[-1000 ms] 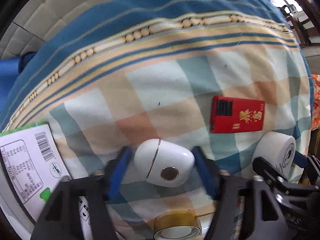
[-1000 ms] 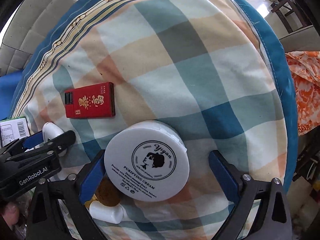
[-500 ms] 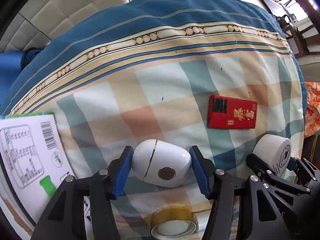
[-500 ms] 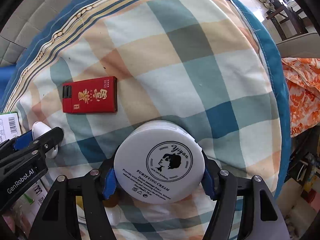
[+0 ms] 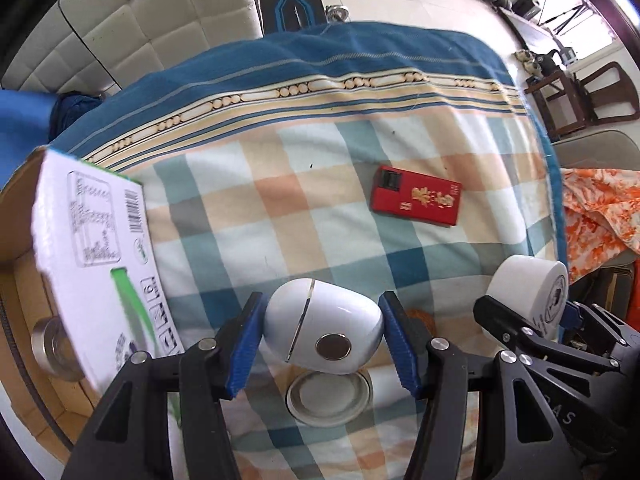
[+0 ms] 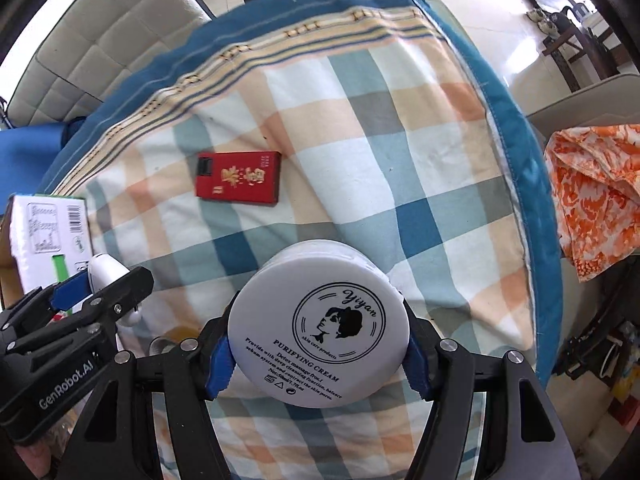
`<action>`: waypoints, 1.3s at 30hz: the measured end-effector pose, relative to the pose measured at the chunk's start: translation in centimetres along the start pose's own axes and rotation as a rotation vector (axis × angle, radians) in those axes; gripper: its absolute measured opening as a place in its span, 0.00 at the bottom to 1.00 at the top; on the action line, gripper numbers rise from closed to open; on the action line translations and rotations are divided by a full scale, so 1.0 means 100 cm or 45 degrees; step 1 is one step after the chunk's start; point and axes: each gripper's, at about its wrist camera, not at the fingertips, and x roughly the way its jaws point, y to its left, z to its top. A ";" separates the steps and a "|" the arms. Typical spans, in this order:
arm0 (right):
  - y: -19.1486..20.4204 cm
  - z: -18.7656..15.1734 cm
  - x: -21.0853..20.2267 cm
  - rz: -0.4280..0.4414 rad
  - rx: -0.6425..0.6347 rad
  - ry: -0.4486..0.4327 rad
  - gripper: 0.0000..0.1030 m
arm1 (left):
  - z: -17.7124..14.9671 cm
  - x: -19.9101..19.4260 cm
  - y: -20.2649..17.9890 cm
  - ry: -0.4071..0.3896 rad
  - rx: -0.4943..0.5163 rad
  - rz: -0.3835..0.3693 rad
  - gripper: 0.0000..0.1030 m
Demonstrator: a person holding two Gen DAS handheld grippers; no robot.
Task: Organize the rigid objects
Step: 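Carry the white egg-shaped object and cream jar into the box with both tools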
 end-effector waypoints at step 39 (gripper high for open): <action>0.233 -0.113 -0.089 0.193 -0.357 -0.125 0.68 | -0.082 -0.144 0.221 -0.279 -0.296 0.050 0.54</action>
